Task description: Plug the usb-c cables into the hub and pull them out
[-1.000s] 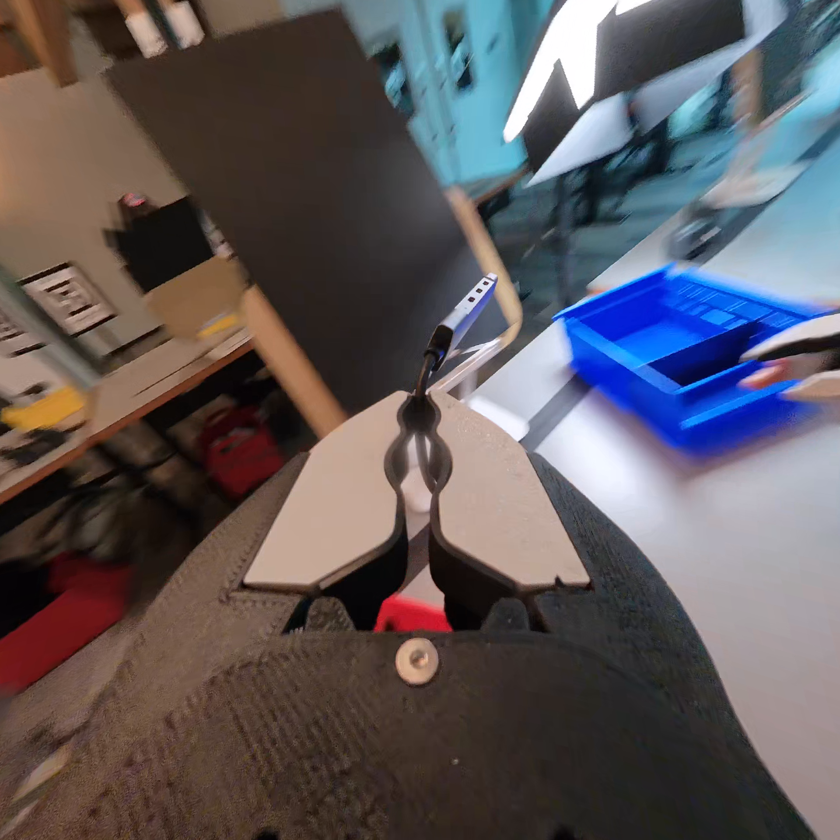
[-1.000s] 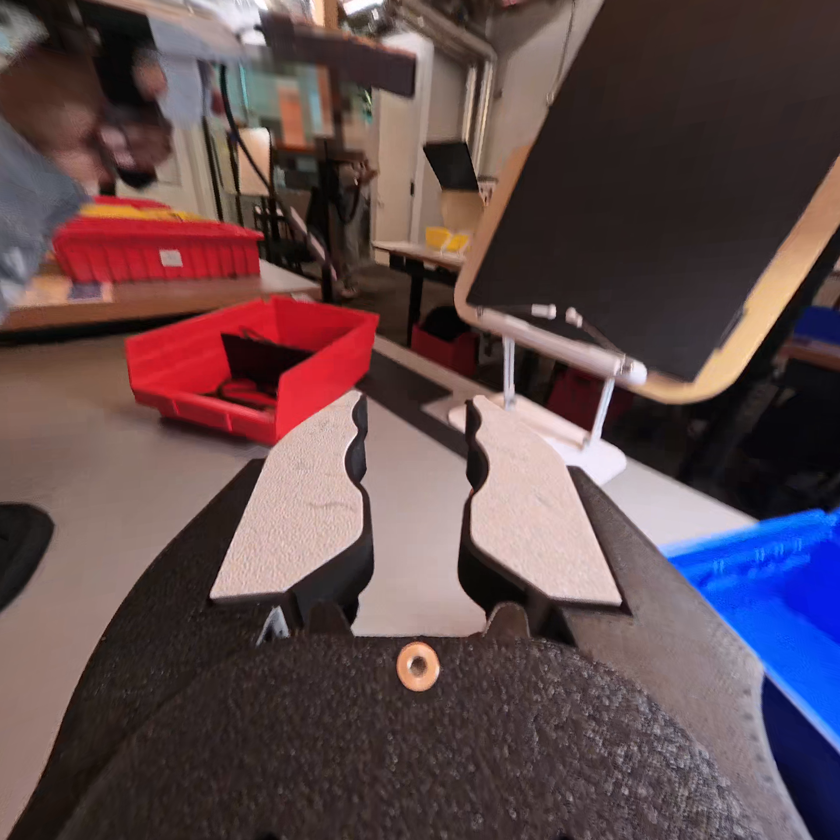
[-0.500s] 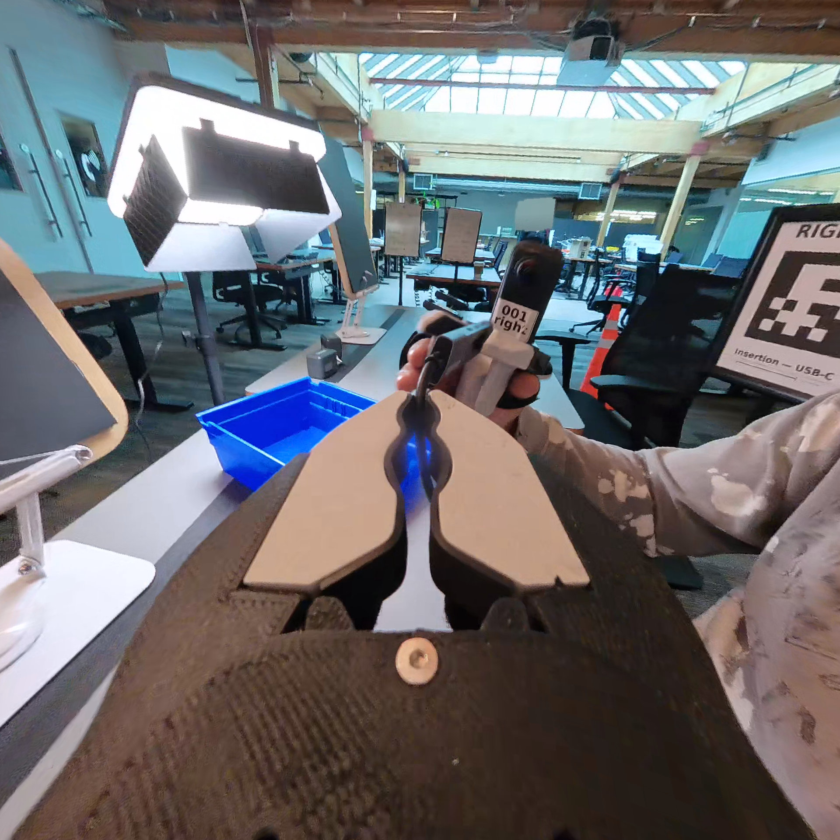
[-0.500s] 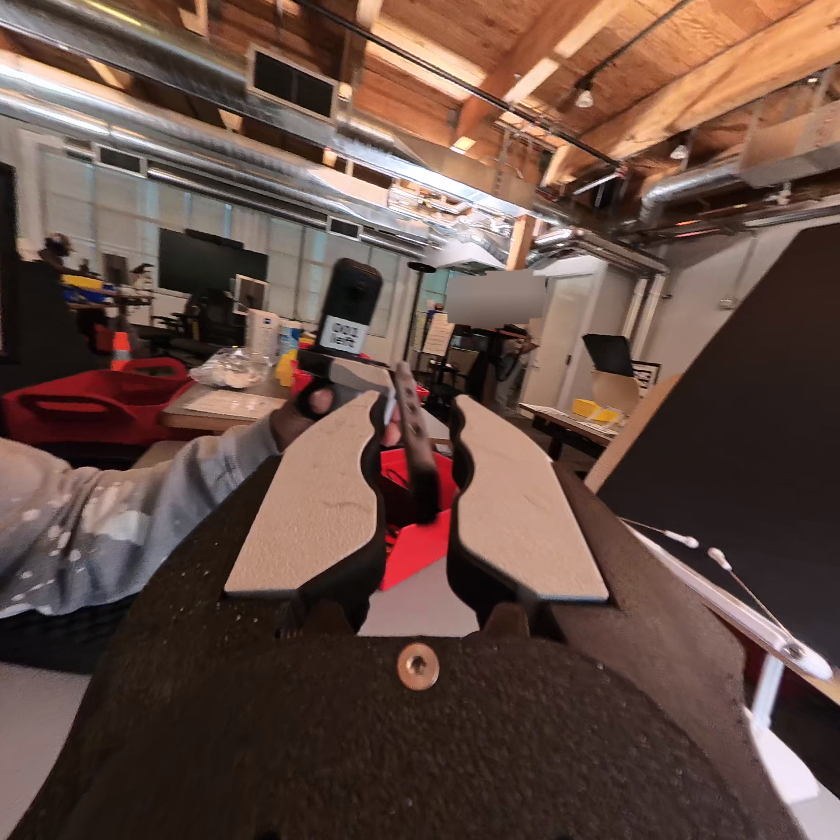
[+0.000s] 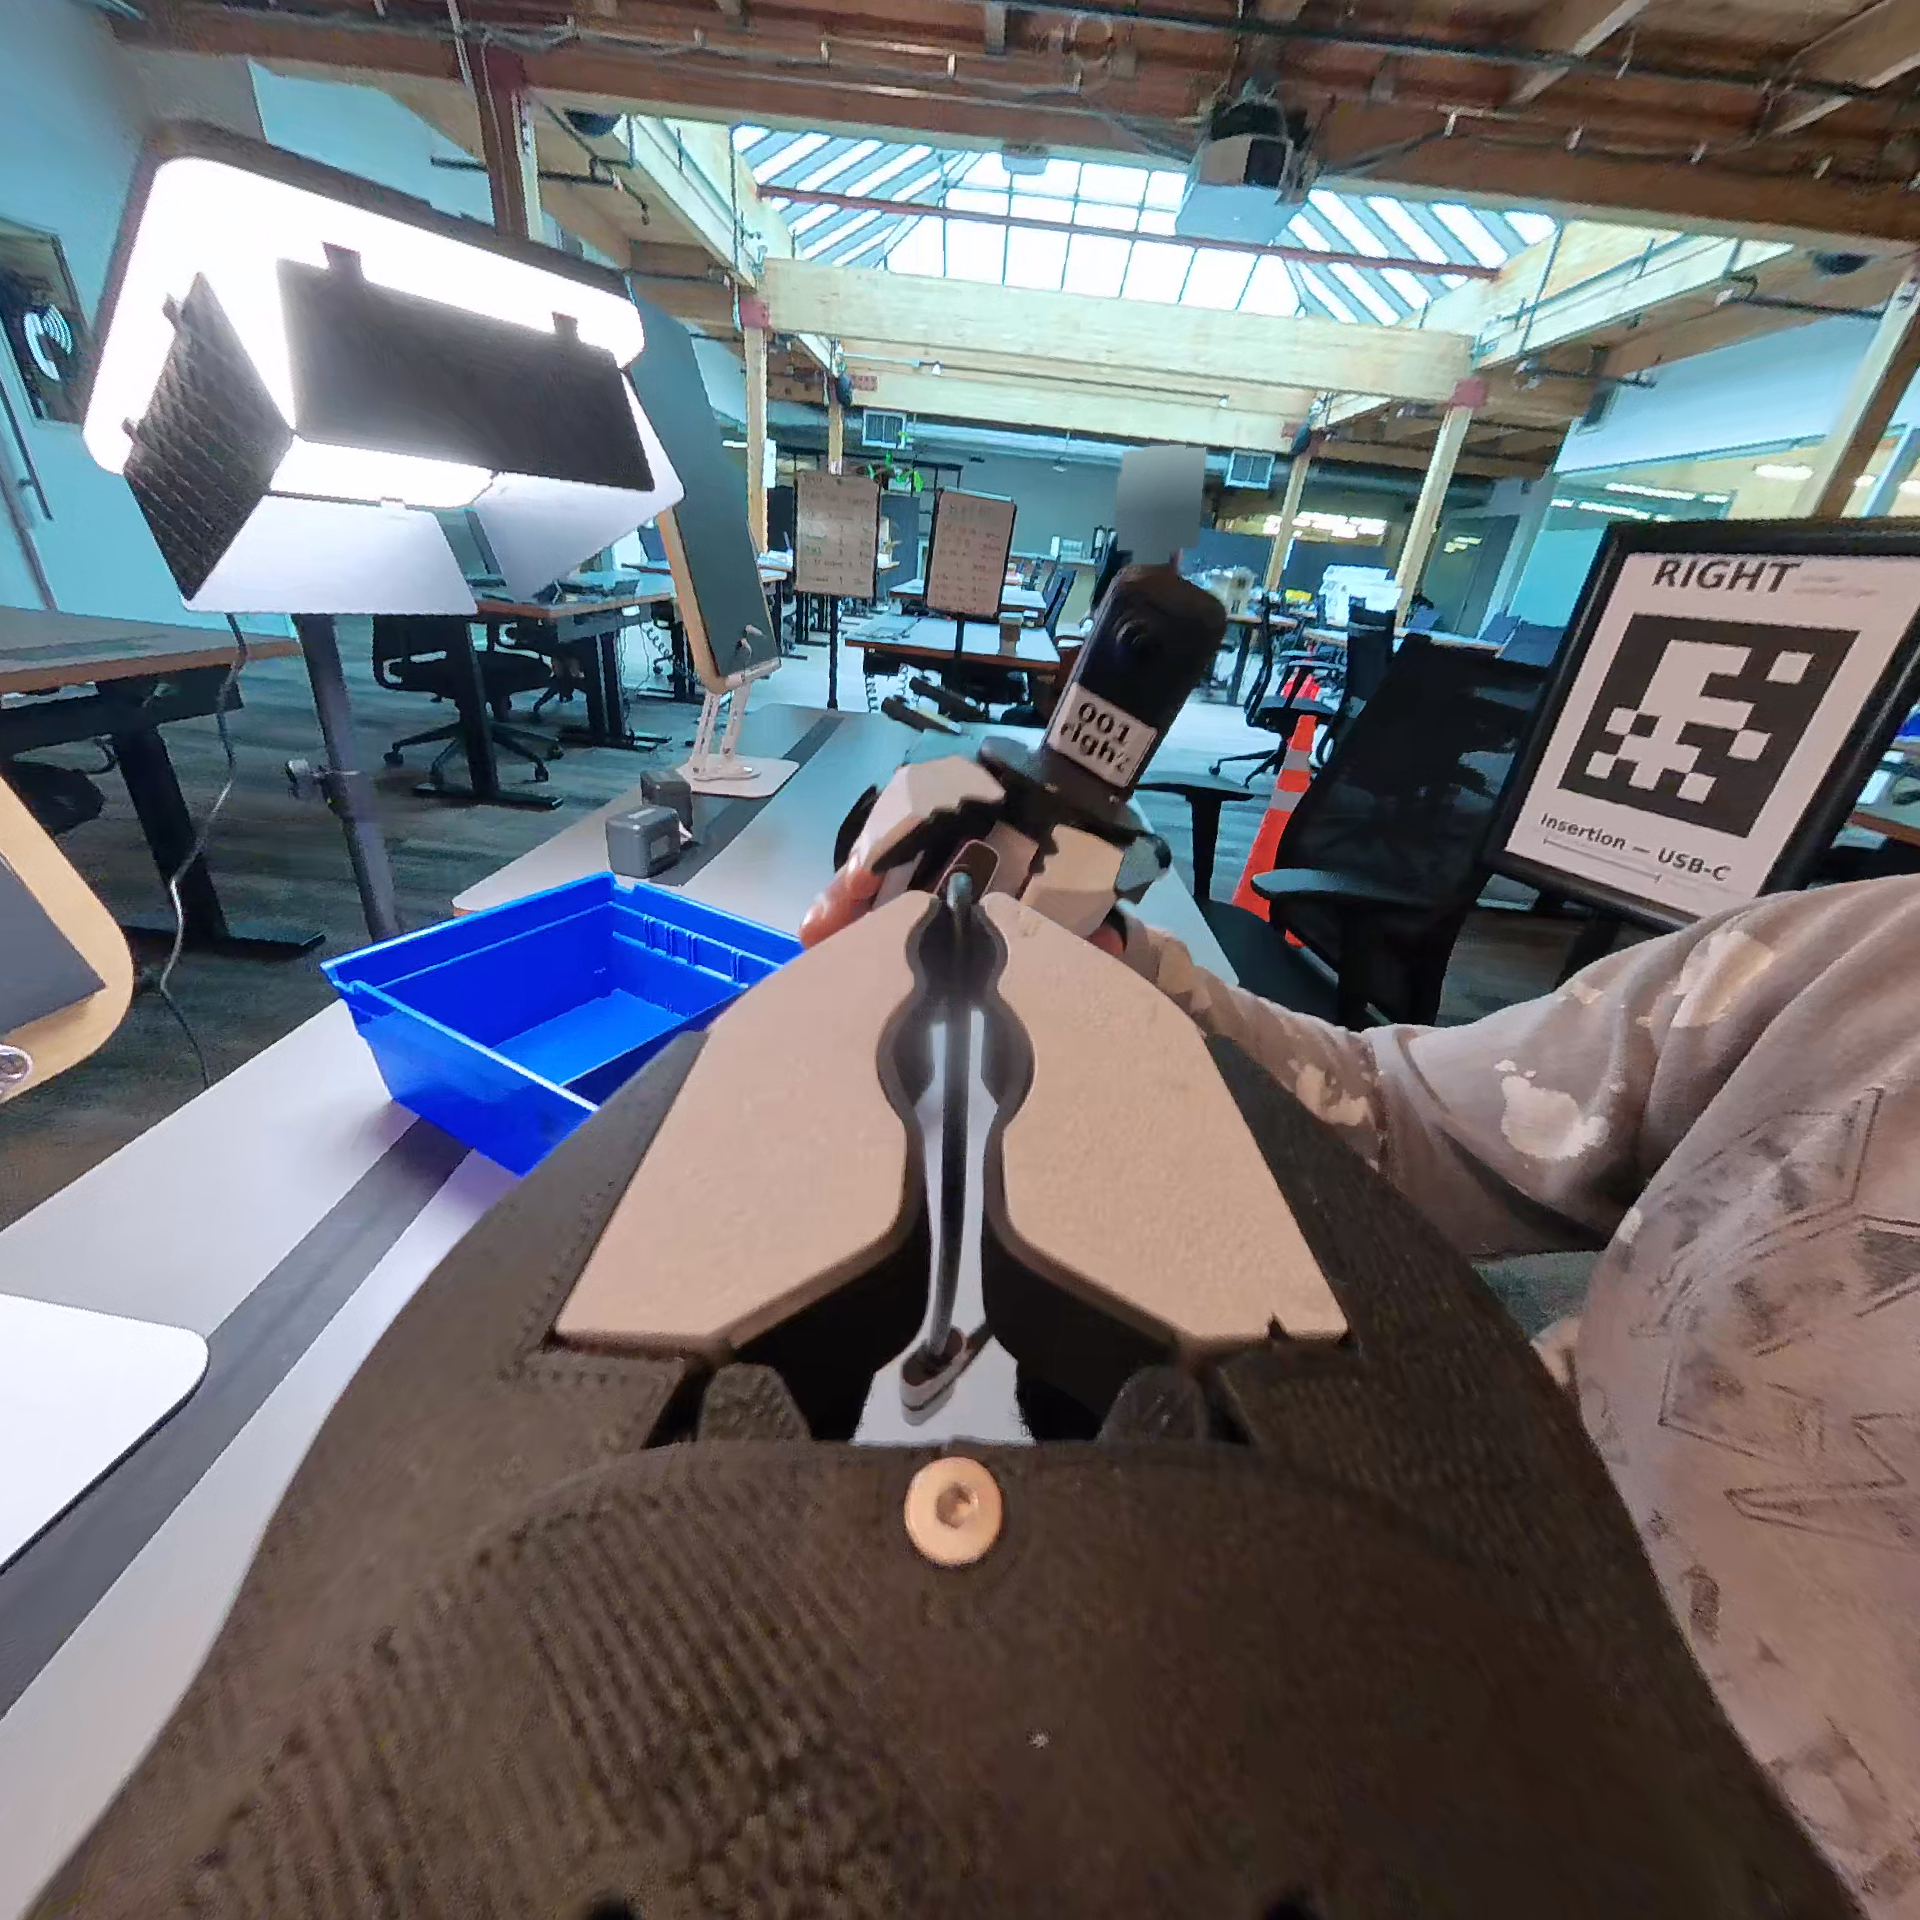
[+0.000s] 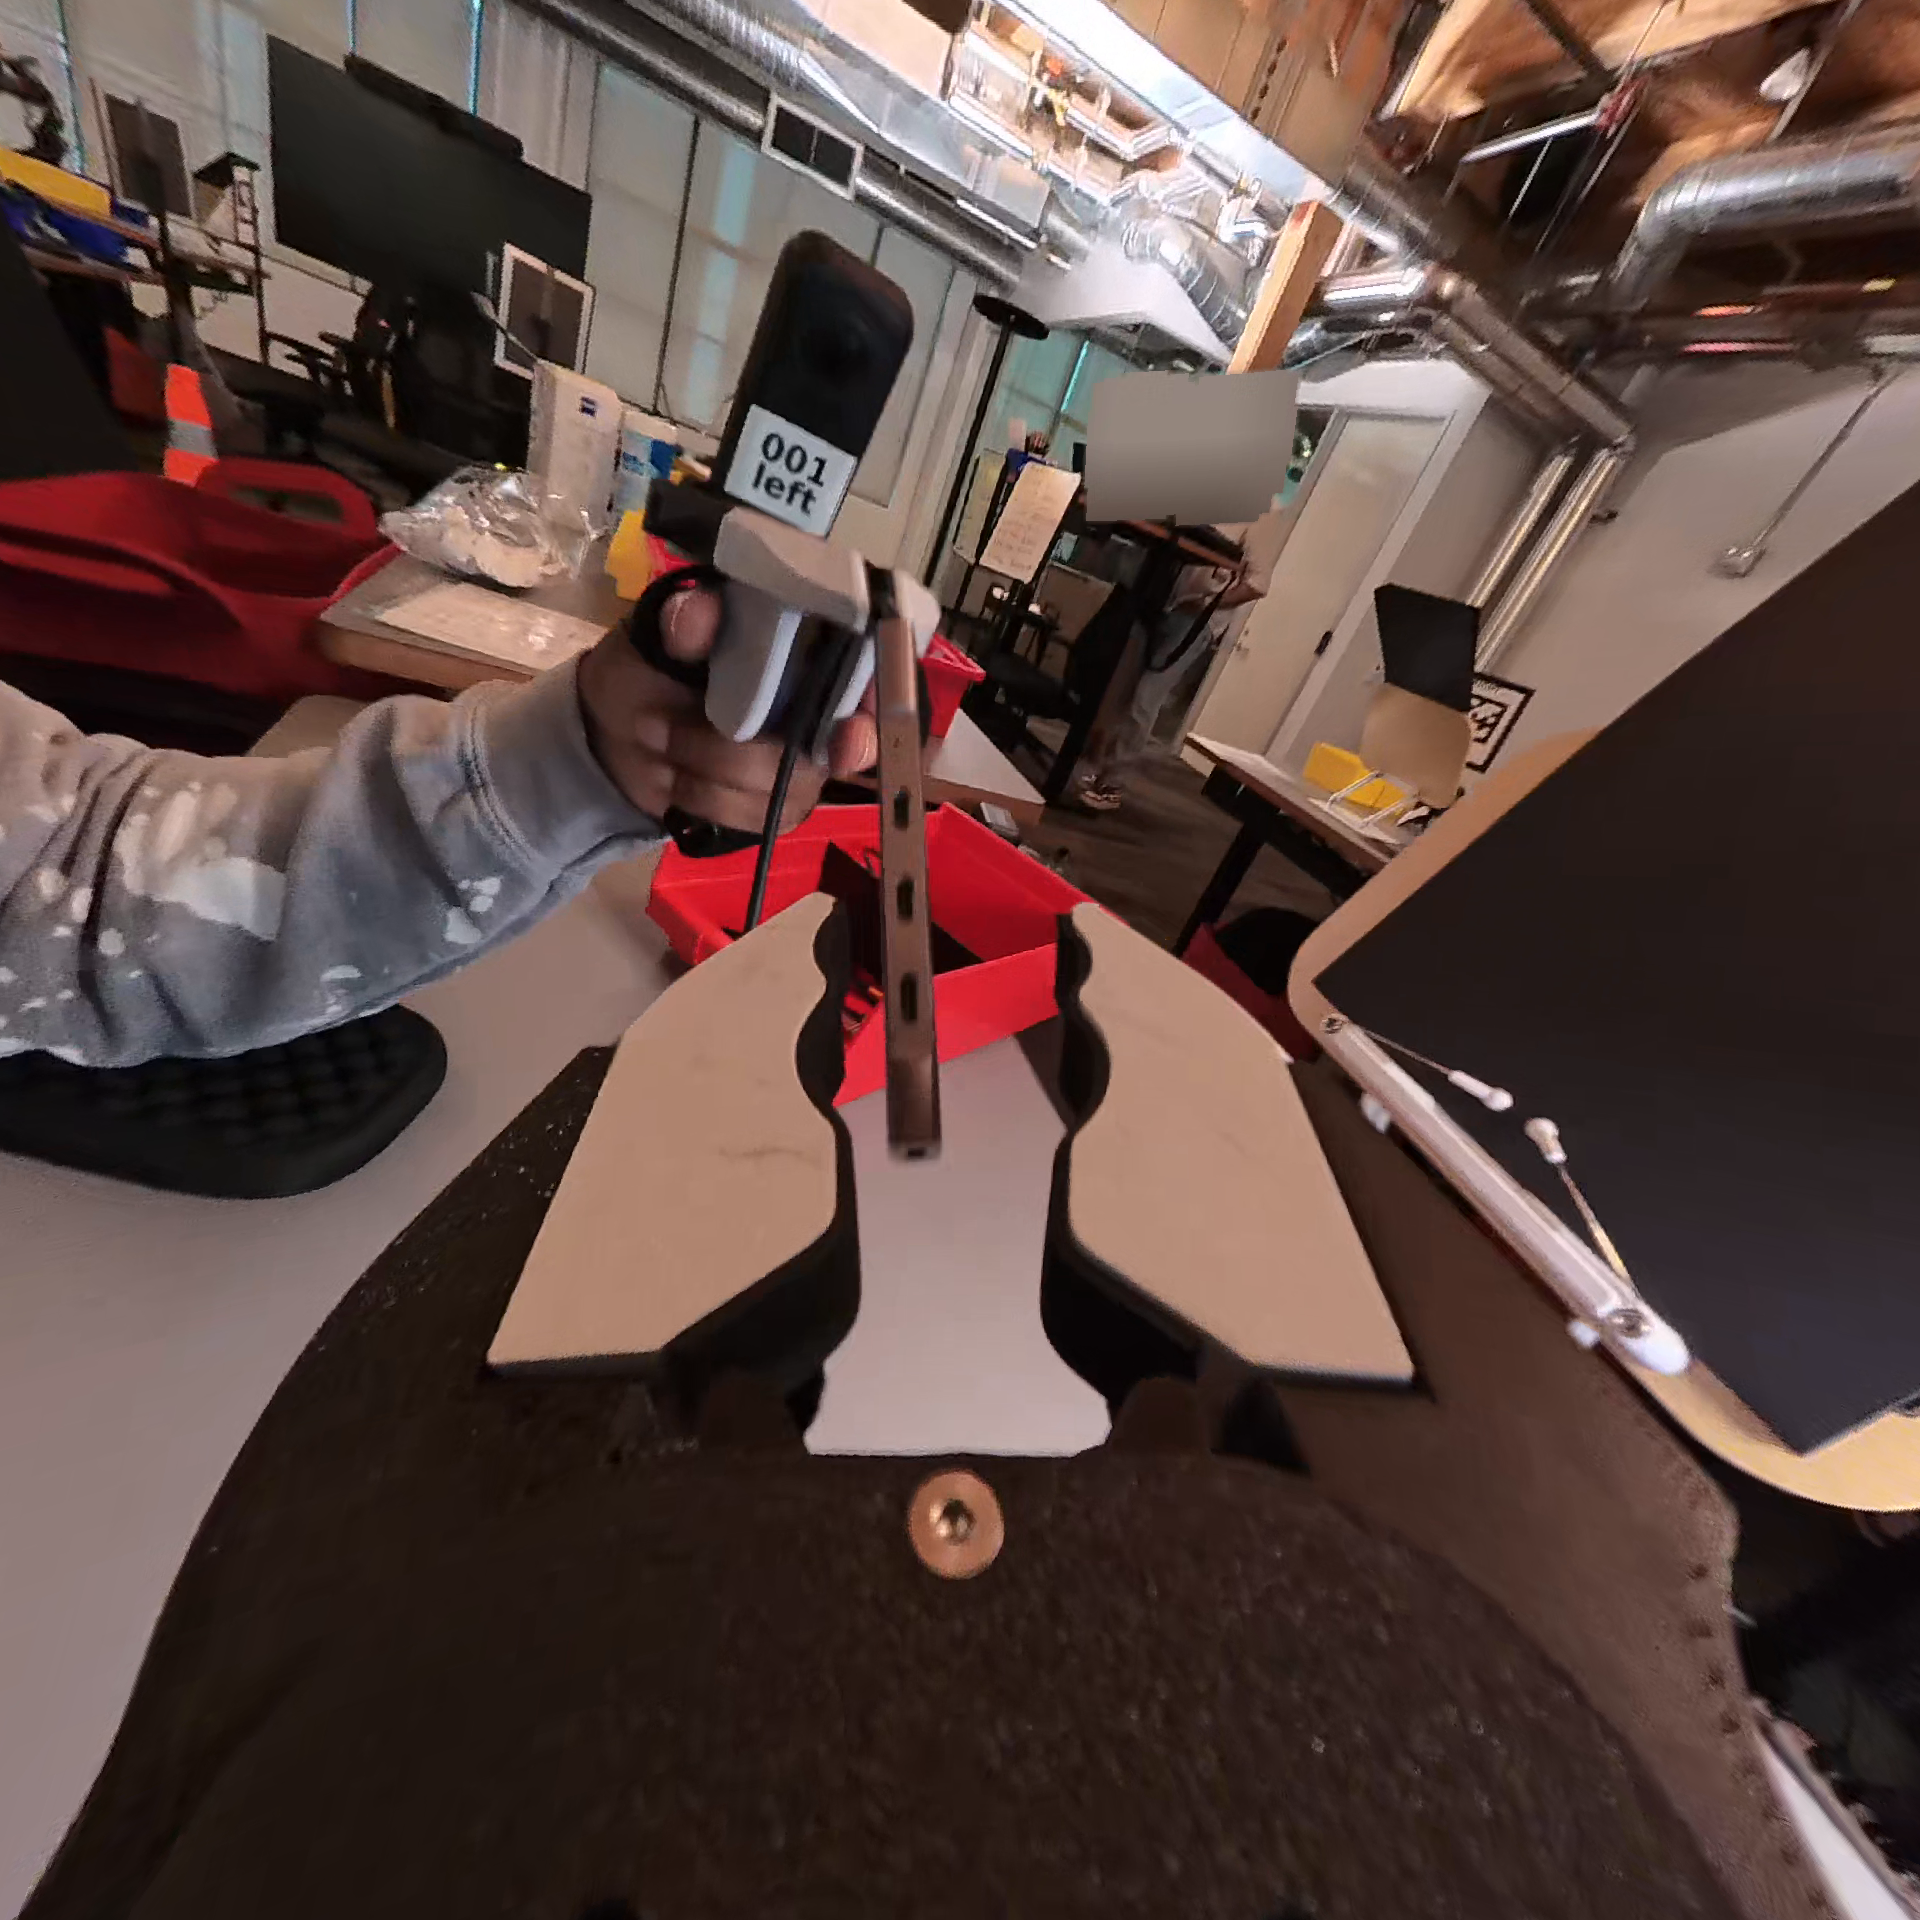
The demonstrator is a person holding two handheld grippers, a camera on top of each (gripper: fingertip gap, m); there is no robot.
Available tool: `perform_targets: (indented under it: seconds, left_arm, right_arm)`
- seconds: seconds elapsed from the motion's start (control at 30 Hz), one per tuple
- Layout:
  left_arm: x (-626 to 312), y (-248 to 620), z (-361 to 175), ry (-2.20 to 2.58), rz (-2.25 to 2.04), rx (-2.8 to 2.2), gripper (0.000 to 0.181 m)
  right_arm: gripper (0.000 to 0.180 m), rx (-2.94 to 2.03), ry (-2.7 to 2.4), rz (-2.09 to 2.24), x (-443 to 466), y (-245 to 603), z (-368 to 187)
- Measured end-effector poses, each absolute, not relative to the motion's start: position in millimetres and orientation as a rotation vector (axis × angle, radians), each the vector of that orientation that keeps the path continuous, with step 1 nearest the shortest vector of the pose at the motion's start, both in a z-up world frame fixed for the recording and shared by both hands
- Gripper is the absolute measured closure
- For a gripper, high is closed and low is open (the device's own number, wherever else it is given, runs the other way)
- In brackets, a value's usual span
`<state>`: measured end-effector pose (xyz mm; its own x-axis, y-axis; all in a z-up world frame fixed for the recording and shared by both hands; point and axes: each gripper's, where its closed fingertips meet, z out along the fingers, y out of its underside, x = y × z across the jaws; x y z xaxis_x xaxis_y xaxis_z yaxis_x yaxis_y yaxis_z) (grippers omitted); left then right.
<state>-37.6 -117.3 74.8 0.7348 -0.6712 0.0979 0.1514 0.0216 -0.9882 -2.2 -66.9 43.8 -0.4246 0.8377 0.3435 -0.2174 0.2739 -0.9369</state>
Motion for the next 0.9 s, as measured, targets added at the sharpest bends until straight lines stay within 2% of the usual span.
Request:
perform_targets:
  seconds: [0.07, 0.1, 0.13, 0.33, 0.53, 0.63, 0.8, 0.9]
  left_arm:
    - [-40.6, -119.9, 79.1, 0.451, -0.694, -1.386, 0.177]
    - [-41.2, -121.0, 80.6, 0.448, -0.710, -1.372, 0.177]
    - [-42.8, -121.3, 81.6, 0.440, -0.722, -1.361, 0.177]
    - [-56.6, -115.1, 56.7, 0.468, -0.551, -1.514, 0.173]
    - [-45.1, -117.1, 43.6, 0.595, -0.341, -1.610, 0.152]
    - [-36.0, -113.5, 35.0, 0.675, -0.179, -1.652, 0.149]
    - [-17.6, -103.7, 4.1, 0.818, -0.047, -1.765, 0.148]
    - [-3.8, -104.3, -1.4, 0.875, -0.114, -1.755, 0.163]
  right_arm:
    - [0.149, -0.593, -1.570, 1.376, -5.6, -69.8, 39.1]
    - [0.169, -0.558, -1.537, 1.393, -4.6, -72.4, 43.3]
    - [0.170, -0.525, -1.520, 1.429, -1.3, -77.0, 47.9]
    - [0.171, -0.528, -1.592, 1.262, 9.1, -76.2, 50.2]
    - [0.171, -0.548, -1.704, 1.153, 18.5, -76.6, 42.4]
    - [0.171, -0.585, -1.833, 1.005, 16.2, -76.4, 20.0]
    - [0.171, -0.556, -1.921, 1.025, 16.7, -97.7, 11.4]
    - [0.171, -0.556, -1.901, 1.069, 17.7, -99.7, 16.4]
